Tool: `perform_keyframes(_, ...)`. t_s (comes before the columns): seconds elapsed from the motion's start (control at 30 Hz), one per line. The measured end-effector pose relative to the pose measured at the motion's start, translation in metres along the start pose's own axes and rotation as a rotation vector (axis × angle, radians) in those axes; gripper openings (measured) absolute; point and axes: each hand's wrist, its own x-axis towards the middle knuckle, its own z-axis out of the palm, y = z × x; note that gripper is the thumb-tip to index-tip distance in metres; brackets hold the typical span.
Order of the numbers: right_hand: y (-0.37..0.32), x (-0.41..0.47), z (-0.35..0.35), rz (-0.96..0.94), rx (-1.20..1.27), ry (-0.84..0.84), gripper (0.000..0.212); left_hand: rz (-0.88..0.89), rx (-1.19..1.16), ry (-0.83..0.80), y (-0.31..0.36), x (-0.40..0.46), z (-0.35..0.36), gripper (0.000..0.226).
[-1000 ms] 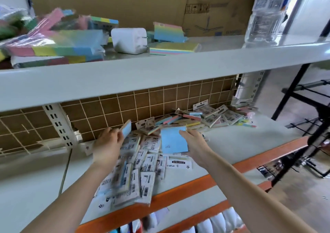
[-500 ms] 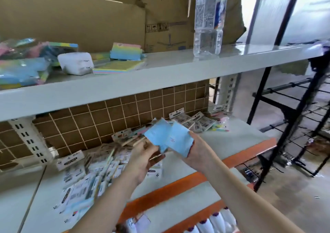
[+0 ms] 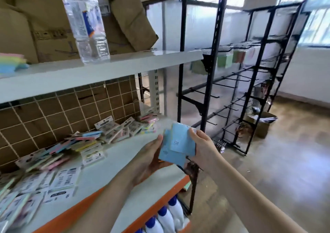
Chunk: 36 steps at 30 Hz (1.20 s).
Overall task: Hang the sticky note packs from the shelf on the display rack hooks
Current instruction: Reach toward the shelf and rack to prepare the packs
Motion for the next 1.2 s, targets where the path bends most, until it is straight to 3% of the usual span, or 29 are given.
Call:
perform_keyframes(0.1,-0.024,-0.006,-0.041,-0.088,-0.119,0.056,0.019,-0.01,0.139,-0.048,-0.006,0.029,0.046,0.047)
perform_keyframes(0.3,-0.063,0.0,-0.112,-0.24,-0.172,0.17,0.008,0.159,0.345,-0.025,-0.024,0.093,0.122,0.033)
perform_keyframes(0.57,-0.117,0.045,-0.185,-0.386,-0.298,0.488,0.012,0.228,0.319,-0.112,-0.035,0.199,0.197,0.024)
perform_keyframes(0.8,-0.174,0.11,-0.241,-0.324,-0.398,0.609,0.013,0.27,0.402,-0.112,-0.021,0.294,0.247,0.019)
perform_keyframes(1.1,-0.231,0.198,-0.29,-0.356,-0.279,0.809,0.014,0.462,0.412,-0.02,0.009,0.402,0.281,0.018)
perform_keyframes(1.2,-0.236,0.218,-0.303,-0.308,-0.341,0.776,0.012,0.503,0.438,-0.002,0.014,0.42,0.281,0.019)
